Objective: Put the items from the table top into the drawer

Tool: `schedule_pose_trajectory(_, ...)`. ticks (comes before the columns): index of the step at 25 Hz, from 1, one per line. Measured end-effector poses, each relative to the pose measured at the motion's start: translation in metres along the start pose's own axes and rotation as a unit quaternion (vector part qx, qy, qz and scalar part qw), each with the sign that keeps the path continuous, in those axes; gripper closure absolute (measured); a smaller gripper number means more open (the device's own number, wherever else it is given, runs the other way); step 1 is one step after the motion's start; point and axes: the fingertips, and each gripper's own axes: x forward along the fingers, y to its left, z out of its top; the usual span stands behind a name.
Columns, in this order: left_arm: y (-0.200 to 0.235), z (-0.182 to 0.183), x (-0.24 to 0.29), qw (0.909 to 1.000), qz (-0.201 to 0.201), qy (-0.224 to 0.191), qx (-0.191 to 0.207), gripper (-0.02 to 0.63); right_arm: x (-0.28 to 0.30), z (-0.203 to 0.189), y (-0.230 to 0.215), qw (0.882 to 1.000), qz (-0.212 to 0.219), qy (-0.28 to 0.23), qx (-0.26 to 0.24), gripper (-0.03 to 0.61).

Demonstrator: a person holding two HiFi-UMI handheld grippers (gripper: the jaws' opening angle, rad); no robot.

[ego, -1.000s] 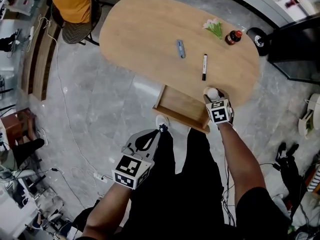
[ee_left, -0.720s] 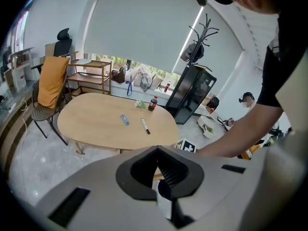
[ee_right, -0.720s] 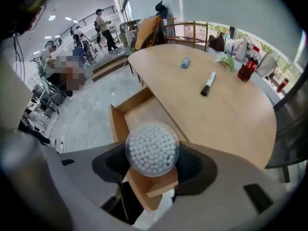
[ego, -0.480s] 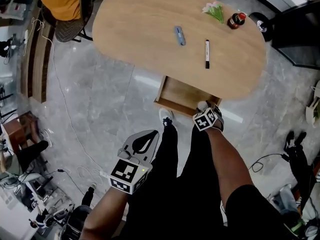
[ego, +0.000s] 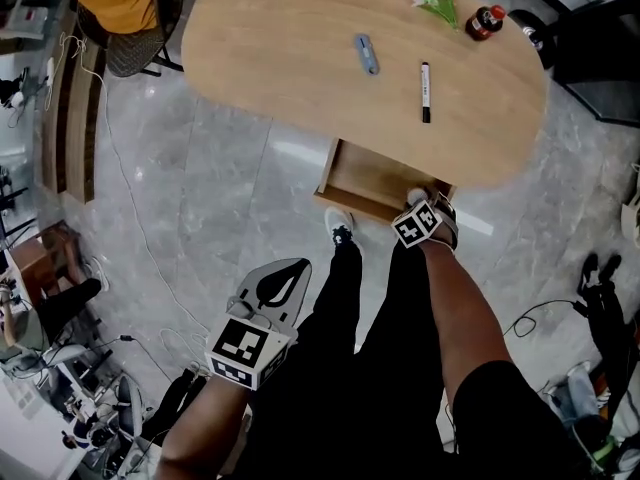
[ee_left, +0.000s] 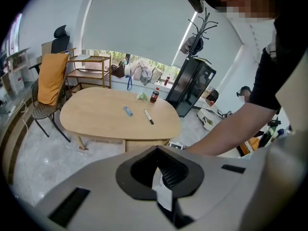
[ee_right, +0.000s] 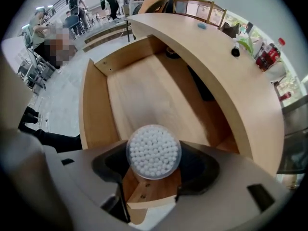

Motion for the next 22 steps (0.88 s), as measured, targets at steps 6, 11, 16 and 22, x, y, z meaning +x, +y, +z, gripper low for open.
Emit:
schedule_pose_trajectory(6,0.000,0.010,-0.007,0.9998,-0.013,-0.014,-0.001,0.612,-0.028,0.002,0.007,1.000,0.008,-0.003,0.005,0.311)
schedule_pose_trajectory(11,-0.008,0.038,-0.020,0.9987,-0.030,-0.040,0.012,0.612,-0.074,0.006,0.007,1.000,0.007,-0.009,0.004,0.308)
schedule_pose_trajectory(16,-0.018,0.068,-0.039,0.9963,-0.046,-0.062,0.038,0.612,-0.144,0.028,0.000,0.998,0.009,-0.048,0.048,0.308)
schedule_pose_trajectory(22,-0.026,0.112,-0.064,0.9908,-0.055,-0.101,0.072,0.612,-0.264,0.079,-0.012,0.974,0.019,-0.176,0.143,0.309)
